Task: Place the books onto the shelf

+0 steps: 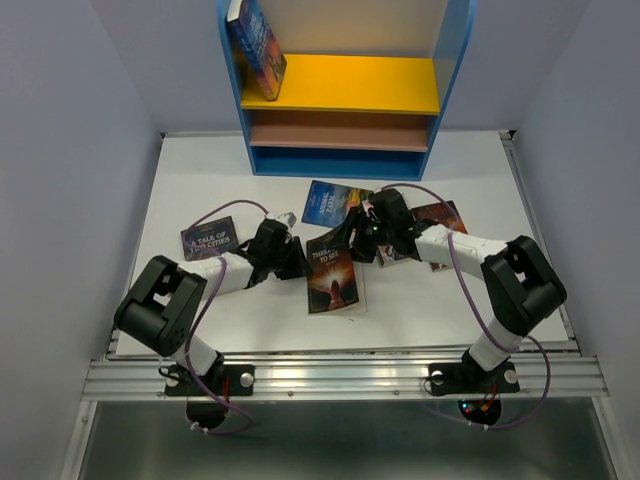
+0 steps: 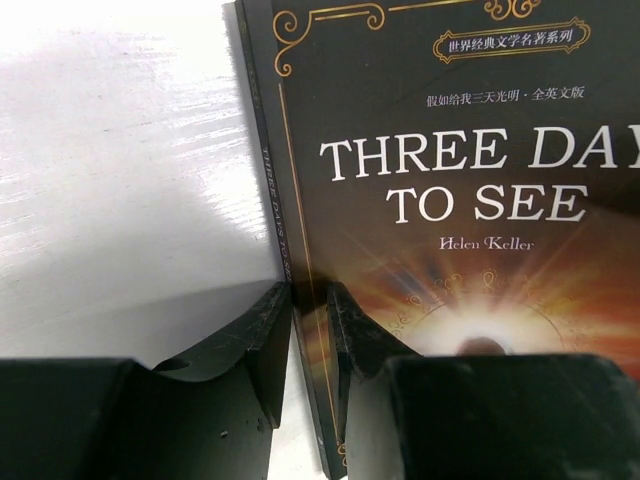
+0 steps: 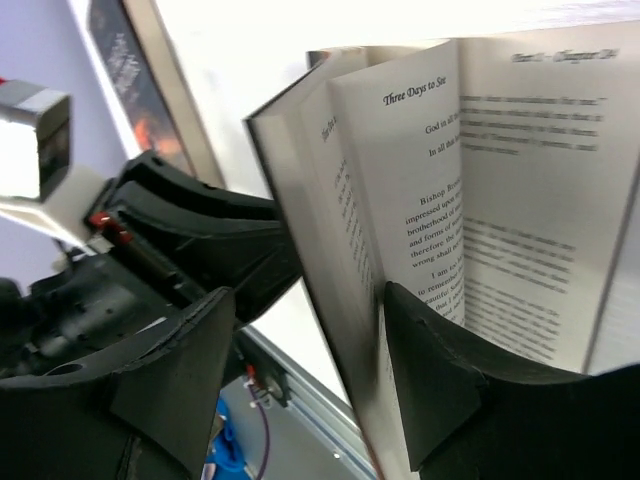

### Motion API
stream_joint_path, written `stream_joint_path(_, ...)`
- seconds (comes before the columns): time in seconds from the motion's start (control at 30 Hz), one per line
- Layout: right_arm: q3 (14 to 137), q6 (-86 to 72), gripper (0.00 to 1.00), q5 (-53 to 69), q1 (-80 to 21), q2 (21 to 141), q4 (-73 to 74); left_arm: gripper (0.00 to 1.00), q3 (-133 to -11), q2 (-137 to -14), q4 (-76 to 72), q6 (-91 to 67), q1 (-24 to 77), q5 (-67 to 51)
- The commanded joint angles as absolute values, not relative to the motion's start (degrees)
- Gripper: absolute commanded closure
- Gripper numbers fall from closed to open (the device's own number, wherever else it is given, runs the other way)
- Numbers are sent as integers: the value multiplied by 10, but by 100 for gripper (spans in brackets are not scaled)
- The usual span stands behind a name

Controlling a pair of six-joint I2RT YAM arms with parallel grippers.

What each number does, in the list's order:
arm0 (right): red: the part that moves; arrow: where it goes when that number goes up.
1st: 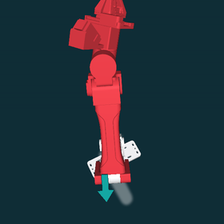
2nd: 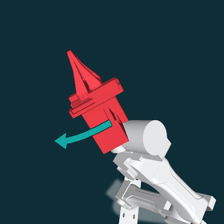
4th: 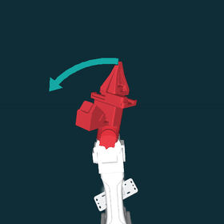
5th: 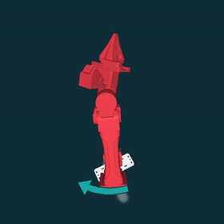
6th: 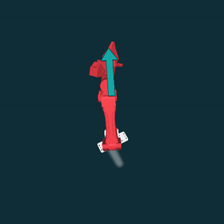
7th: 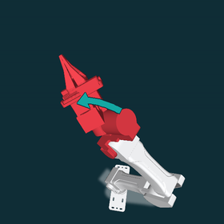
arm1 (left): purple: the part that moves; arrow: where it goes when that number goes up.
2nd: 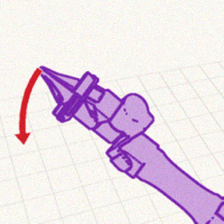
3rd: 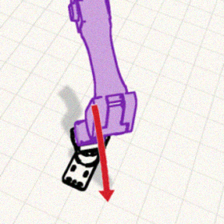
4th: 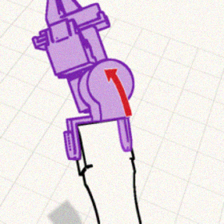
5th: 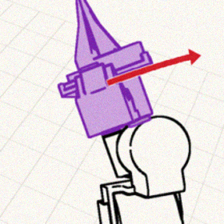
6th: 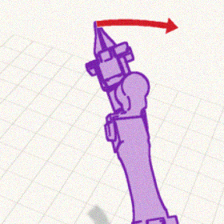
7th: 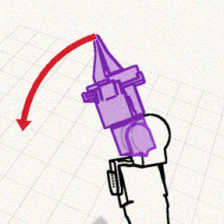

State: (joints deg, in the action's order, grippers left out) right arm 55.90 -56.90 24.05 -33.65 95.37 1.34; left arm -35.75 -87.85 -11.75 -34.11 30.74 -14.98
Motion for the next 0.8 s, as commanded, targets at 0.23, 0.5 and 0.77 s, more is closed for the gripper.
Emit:
stream_joint_path(0.23, 583, -527, 57, 181, -354, 969, 105, 69, -368, -898, -62, -345, 319, -174)
stream_joint_path(0.5, 585, -508, 88, 162, -354, 964, 108, 56, -336, -863, -121, -350, 287, -221)
stream_joint_path(0.77, 555, -474, 99, 297, -313, 901, -5, 8, -289, -767, -200, -359, 263, -270)
